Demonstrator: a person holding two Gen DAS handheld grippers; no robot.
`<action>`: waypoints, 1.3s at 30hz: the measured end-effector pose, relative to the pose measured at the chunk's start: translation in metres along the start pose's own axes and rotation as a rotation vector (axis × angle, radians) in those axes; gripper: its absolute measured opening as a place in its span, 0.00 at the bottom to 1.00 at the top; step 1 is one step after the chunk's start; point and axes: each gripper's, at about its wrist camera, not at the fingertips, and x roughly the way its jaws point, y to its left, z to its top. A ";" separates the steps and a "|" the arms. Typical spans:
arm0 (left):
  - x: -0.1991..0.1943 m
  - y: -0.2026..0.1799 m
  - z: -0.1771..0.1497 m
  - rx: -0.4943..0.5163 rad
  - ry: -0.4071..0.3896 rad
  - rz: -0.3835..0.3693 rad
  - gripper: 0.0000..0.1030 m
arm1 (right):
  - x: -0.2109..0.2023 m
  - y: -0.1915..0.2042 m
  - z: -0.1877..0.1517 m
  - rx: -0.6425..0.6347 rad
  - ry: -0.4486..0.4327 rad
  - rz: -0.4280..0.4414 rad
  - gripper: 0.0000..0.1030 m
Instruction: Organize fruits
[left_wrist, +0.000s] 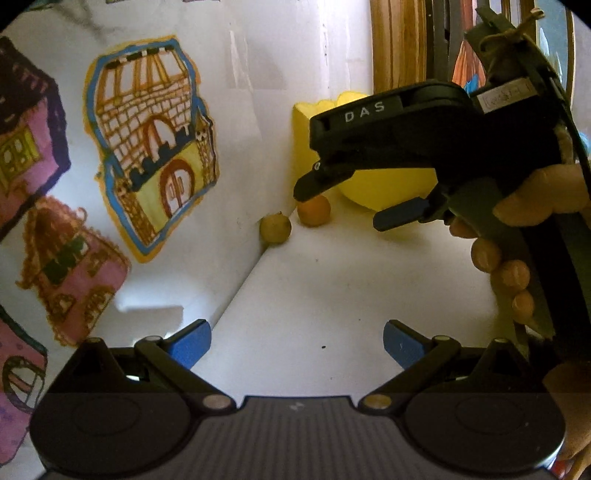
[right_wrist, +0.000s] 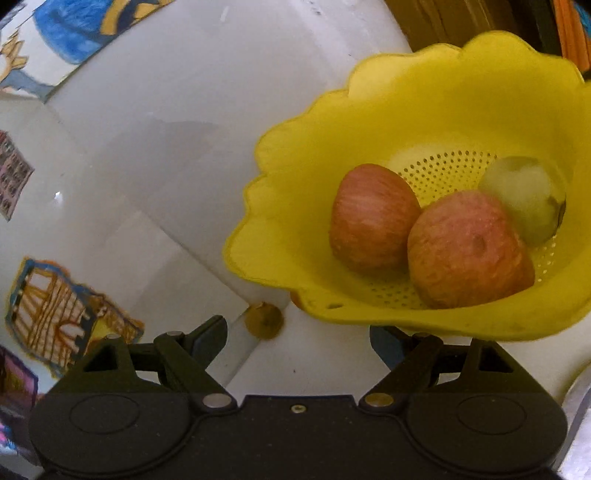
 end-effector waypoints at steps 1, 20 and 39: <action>0.002 0.000 0.000 0.001 0.002 0.001 0.98 | 0.000 -0.003 0.000 0.018 -0.007 0.005 0.82; 0.002 0.009 -0.010 -0.022 0.008 -0.001 0.98 | 0.006 -0.007 -0.009 0.095 -0.086 0.023 0.82; 0.001 0.014 -0.012 -0.047 0.000 0.009 0.95 | -0.003 0.011 -0.035 0.104 -0.033 0.075 0.87</action>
